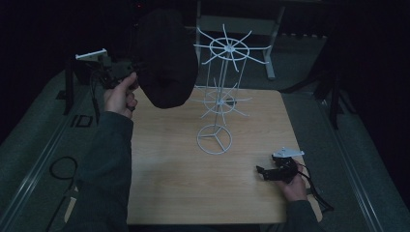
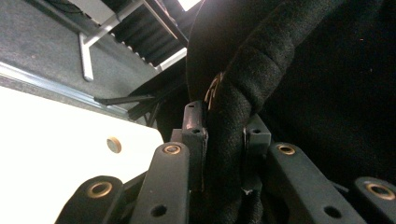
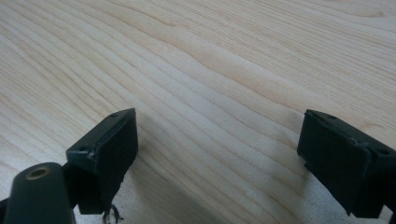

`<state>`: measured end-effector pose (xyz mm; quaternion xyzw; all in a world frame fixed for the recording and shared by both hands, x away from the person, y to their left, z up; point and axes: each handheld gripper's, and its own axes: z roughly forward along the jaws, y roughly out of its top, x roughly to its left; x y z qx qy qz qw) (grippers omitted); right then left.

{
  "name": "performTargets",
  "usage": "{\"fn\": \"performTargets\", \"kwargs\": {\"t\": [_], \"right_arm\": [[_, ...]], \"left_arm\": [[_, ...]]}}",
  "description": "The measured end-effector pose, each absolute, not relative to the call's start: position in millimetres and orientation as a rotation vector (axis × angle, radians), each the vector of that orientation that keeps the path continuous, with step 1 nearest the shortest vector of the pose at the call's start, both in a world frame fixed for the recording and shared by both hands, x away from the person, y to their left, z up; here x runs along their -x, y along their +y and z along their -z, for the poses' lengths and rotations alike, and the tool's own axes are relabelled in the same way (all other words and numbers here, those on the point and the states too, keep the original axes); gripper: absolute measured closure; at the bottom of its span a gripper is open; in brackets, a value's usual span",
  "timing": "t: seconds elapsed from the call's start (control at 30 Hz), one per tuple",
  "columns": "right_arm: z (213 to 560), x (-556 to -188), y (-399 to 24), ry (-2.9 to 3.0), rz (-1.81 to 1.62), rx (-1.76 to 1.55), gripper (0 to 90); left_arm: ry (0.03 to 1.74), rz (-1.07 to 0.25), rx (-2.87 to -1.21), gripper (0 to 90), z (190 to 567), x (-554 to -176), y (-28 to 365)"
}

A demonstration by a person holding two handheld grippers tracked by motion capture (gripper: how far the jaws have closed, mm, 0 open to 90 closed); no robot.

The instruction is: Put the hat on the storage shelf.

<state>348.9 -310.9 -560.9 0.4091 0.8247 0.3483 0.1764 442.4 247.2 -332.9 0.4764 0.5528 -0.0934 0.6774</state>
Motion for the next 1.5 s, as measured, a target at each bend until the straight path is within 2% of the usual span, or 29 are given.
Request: {"fn": "performTargets", "kwargs": {"t": [0.53, 1.07, 1.27, 1.5], "right_arm": [[560.9, -348.9, -310.9, 2.335, -0.986, -1.160, 12.1], [560.9, -348.9, -311.0, 2.336, -0.984, -1.156, 12.1], [560.9, -348.9, -310.8, 2.334, -0.986, -1.161, 12.1], [560.9, -348.9, -310.9, 2.334, -0.985, -1.159, 12.1]], "left_arm": [[1.234, 0.255, -1.083, 77.6, 326.7, -458.6, 231.2], [1.285, 0.256, -1.232, 76.9, 332.6, -474.0, 187.6], [1.305, 0.280, -1.241, 77.3, 339.6, -477.2, 182.7], [1.322, 0.246, -1.271, 76.7, 342.5, -476.3, 180.3]]}}
